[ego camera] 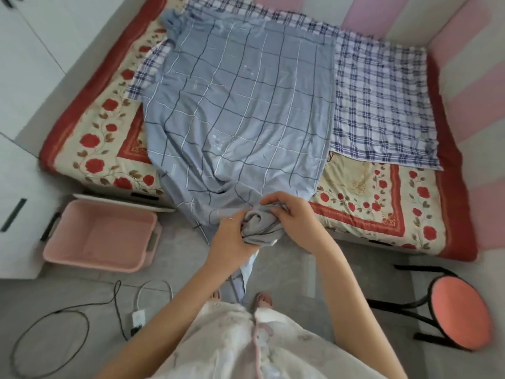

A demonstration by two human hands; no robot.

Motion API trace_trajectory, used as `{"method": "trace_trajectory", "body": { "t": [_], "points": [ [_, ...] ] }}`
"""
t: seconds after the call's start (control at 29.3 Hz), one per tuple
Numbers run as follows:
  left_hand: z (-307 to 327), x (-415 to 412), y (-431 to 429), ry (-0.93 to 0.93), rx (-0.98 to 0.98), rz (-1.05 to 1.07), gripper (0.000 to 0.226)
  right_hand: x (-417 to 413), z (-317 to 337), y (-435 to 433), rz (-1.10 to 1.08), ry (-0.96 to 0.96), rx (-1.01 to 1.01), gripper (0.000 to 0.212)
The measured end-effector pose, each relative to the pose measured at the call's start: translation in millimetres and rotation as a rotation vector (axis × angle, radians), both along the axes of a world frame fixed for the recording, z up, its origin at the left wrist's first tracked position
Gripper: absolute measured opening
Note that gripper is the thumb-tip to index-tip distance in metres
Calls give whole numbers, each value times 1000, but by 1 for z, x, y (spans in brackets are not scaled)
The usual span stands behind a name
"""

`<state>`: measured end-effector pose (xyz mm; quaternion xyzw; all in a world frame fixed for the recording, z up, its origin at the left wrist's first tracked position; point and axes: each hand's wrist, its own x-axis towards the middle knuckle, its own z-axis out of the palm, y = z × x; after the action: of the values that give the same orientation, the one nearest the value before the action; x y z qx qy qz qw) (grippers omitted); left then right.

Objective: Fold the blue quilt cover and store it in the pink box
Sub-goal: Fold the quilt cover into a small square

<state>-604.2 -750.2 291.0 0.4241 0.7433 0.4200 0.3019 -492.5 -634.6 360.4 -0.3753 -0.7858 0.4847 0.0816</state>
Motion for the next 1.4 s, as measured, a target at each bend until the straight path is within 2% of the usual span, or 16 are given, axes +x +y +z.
{"method": "trace_trajectory", "body": {
  "t": [0.07, 0.17, 0.21, 0.31, 0.38, 0.41, 0.48, 0.58, 0.65, 0.79, 0.92, 0.99, 1.06, 1.13, 1.2, 1.4],
  "points": [
    [7, 2, -5, 35, -34, 50, 29, -3, 4, -10, -75, 78, 10, 28],
    [7, 9, -16, -13, -5, 159, 28, -3, 2, -21, -90, 115, 3, 24],
    [7, 8, -18, -41, 7, 182, 28, -4, 1, -25, -27, 101, -54, 33],
    [17, 14, -16, -291, 6, 308, 22, 11, 2, -30, 260, 31, -272, 90],
    [24, 21, -13, -433, 6, 399, 23, 25, -5, -32, 402, -156, -148, 112],
    [28, 24, -13, -484, 2, 417, 25, 29, -10, -36, 418, -269, -21, 112],
    [36, 21, -13, -559, -18, 393, 28, 26, -25, -44, 341, -344, 176, 98],
    [54, 30, -14, -555, -23, 263, 37, 32, -42, -53, 171, -145, 305, 52],
    [64, 35, -15, -529, -20, 178, 42, 41, -44, -50, 78, -62, 298, 34],
    [71, 42, -21, -490, -30, 2, 33, 61, -28, -36, 69, 17, -29, 59],
    [71, 53, -27, -550, 32, 94, 37, 74, -18, -38, 72, 182, -223, 60],
    [74, 57, -29, -698, 74, 222, 28, 75, -14, -42, 175, 126, -195, 77],
    [75, 60, -30, -792, 82, 318, 20, 71, -17, -48, 275, -14, -23, 78],
    [74, 62, -32, -743, 72, 346, 18, 65, -24, -55, 206, 0, 171, 54],
    [77, 61, -35, -705, 87, 379, 13, 64, -26, -57, 83, 80, 254, 36],
    [81, 40, -39, -520, 149, 365, 10, 76, -21, -44, -112, 271, 211, 27]
  ]
}}
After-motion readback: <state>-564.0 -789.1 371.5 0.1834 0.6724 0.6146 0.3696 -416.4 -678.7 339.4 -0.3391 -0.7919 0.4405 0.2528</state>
